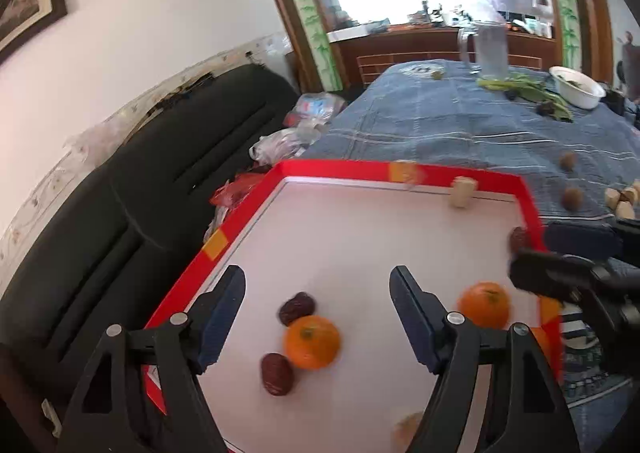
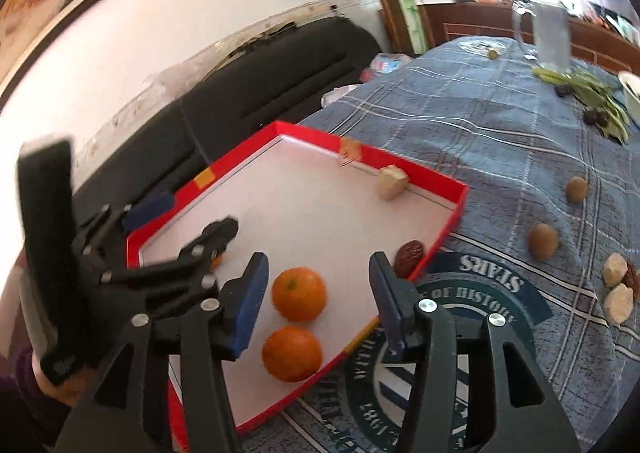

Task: Organize fruits
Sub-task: 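Grasp a yam cube with the right gripper while the left grasps a yam slice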

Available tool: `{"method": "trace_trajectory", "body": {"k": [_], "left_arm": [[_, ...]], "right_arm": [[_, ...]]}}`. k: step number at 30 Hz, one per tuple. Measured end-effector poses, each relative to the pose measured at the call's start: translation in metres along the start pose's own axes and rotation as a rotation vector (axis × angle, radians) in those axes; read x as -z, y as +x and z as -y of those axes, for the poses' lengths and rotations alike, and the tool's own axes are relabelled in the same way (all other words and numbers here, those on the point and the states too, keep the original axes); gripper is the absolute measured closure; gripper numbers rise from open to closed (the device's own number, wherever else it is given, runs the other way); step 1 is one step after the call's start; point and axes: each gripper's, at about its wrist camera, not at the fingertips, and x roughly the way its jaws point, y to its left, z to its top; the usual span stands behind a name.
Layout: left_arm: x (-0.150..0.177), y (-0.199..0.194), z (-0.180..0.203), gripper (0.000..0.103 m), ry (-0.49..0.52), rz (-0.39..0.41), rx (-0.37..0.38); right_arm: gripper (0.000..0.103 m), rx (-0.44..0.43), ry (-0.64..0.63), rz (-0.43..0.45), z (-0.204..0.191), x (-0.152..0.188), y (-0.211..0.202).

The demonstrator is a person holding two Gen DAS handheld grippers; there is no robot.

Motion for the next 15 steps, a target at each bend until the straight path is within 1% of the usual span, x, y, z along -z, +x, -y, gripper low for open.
{"method": "trace_trajectory", "body": {"k": [4, 5, 8, 10, 15], "left_arm": [[-0.006, -0.015, 0.018, 0.027, 0.031, 0.025, 0.066], [-0.008, -0.018, 0.024, 0.025, 0.041, 0.031, 0.082], [-0.013, -0.03, 0.046, 0.025, 0.085, 0.044, 0.149], [-0.015, -0.036, 0.059, 0.025, 0.112, 0.048, 0.187], [-0.028, -0.046, 0.101, 0.025, 0.181, 0.035, 0.328]], "right_arm": [[0.049, 0.014, 0.052, 0.014, 0.013, -0.004, -0.01], [0.049, 0.016, 0.064, 0.022, 0.017, -0.005, -0.015], [0.049, 0.039, 0.097, 0.056, 0.034, -0.009, -0.037], [0.049, 0.066, 0.114, 0.084, 0.05, -0.01, -0.055], [0.049, 0.192, 0.157, 0.112, 0.108, -0.008, -0.101]]}}
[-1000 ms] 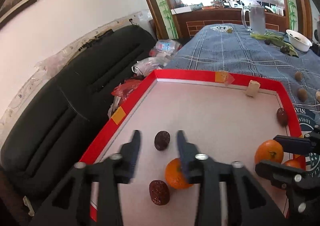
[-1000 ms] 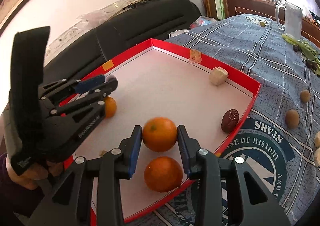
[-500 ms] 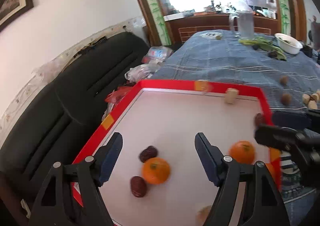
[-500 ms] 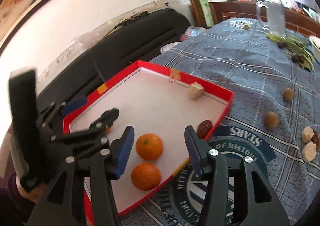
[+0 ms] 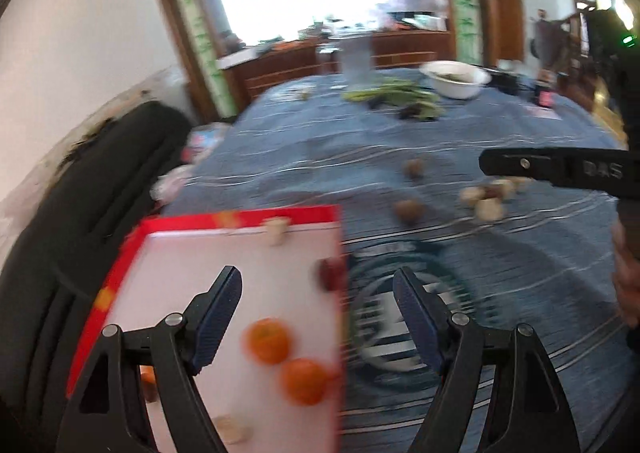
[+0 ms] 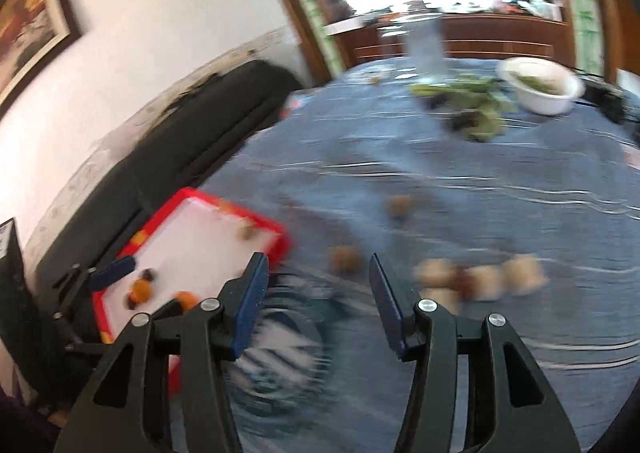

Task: Organize fruits
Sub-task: 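Grasp a yam cube with the right gripper while the left grasps a yam slice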

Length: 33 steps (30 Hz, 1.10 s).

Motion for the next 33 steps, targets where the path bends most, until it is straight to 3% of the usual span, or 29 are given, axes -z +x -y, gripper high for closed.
{"method": "trace_trajectory", "body": {"k": [4, 9, 13, 15, 18, 26, 31, 33], "left_arm": [[-0.016, 0.013, 0.038, 0.025, 0.057, -0.022, 0.101], [-0.032, 0.039, 0.074, 0.025, 0.103, -0.076, 0.211], [-0.04, 0.061, 0.092, 0.028, 0.106, -0.117, 0.263], [-0.042, 0.069, 0.099, 0.037, 0.12, -0.133, 0.271], [-0.045, 0.077, 0.105, 0.041, 0.125, -0.154, 0.313], [-0.043, 0.102, 0.115, 0.058, 0.116, -0.211, 0.367], [-0.045, 0.105, 0.115, 0.061, 0.109, -0.207, 0.384], [-0.046, 0.105, 0.115, 0.071, 0.106, -0.201, 0.389]], "right_arm": [[0.049, 0.078, 0.077, 0.002, 0.061, -0.004, -0.018], [0.049, 0.05, 0.233, -0.002, 0.113, 0.0, -0.018], [0.049, 0.024, 0.267, -0.029, 0.122, -0.001, -0.01], [0.049, 0.022, 0.297, -0.046, 0.128, 0.0, -0.006], [0.049, 0.032, 0.323, -0.053, 0.132, 0.001, 0.0], [0.06, 0.063, 0.326, -0.103, 0.14, 0.005, 0.014], [0.071, 0.091, 0.306, -0.116, 0.141, 0.006, 0.018], [0.071, 0.104, 0.282, -0.12, 0.138, 0.006, 0.019]]}}
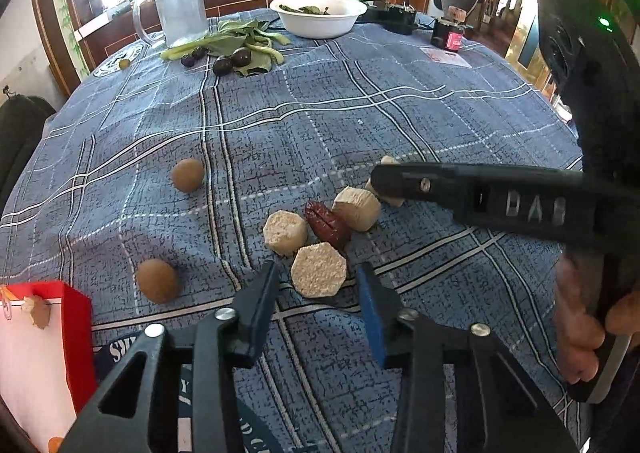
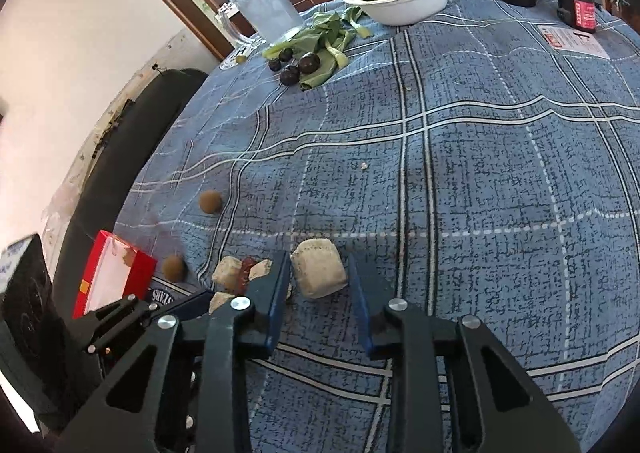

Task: Organize fruits
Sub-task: 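Grasp a yam cube with the right gripper while the left grasps a yam slice, then carry the yam cube and yam slice over the red tray and release both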

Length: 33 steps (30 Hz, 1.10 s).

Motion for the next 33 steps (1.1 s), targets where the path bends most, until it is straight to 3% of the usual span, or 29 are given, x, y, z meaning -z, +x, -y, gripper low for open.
{"method": "trace_trajectory", "body": {"k": [3, 6, 15, 25, 33], "left_arm": [[-0.001, 0.001, 0.0, 0.077, -0.001, 0.006, 0.004], [0.0, 0.001, -0.001, 0.077, -0.001, 0.01, 0.004], [0.006, -0.018, 0.004, 0.077, -0.022, 0.057, -0.039], [0.022, -0.103, -0.008, 0.077, -0.069, 0.255, -0.093], [0.048, -0.176, -0.061, 0.077, -0.179, 0.414, -0.208]], "right_arm": [[0.071, 0.056, -0.07, 0.007, -0.012, 0.003, -0.001], [0.072, 0.08, -0.094, 0.009, -0.016, 0.005, -0.002], [0.072, 0.081, -0.073, 0.079, -0.015, 0.005, -0.022], [0.072, 0.085, -0.07, 0.177, -0.02, 0.006, -0.039], [0.072, 0.11, -0.053, 0.29, -0.015, 0.007, -0.053]]}}
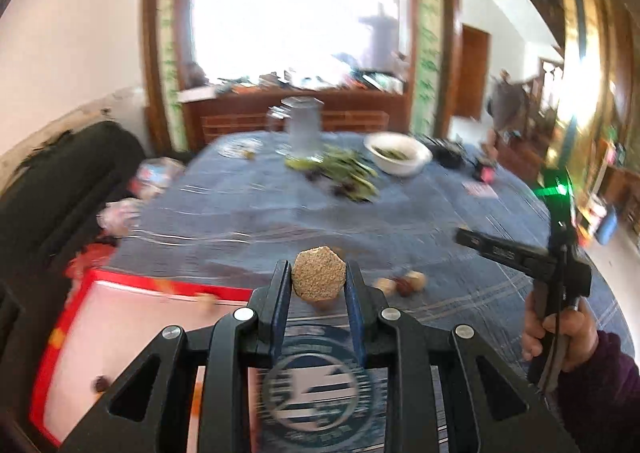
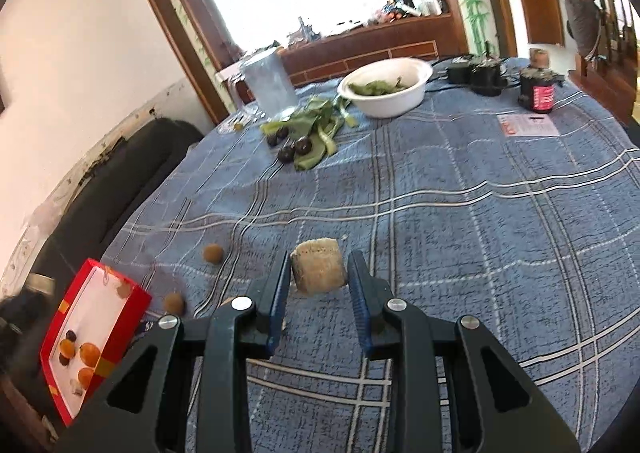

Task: Organize fruits
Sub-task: 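Carry the yam cube and yam slice over the red tray and release both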

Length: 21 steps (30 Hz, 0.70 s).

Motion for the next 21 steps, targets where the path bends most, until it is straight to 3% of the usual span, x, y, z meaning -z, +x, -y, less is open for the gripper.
{"method": "trace_trajectory", "body": {"k": [6, 9, 14, 21], "left_arm": [[0.006, -0.027, -0.062, 0.077, -0.092, 0.049, -0.113], [0.011, -0.031, -0.085, 0.077, -0.125, 0.059, -0.164], [0.024, -0.03, -0.107, 0.077, -0.176, 0.042, -0.19], [0.038, -0.032, -0.127, 0.077, -0.211, 0.03, -0.21]], "right_arm": [[0.072, 0.027, 0.073, 0.029, 0.009, -0.002, -0.006], [0.072, -0.005, 0.089, 0.052, -0.002, -0.003, -0.019], [0.072, -0.09, 0.047, 0.067, -0.05, 0.005, -0.035], [0.072, -0.231, -0.105, 0.026, -0.141, 0.023, -0.037]]}}
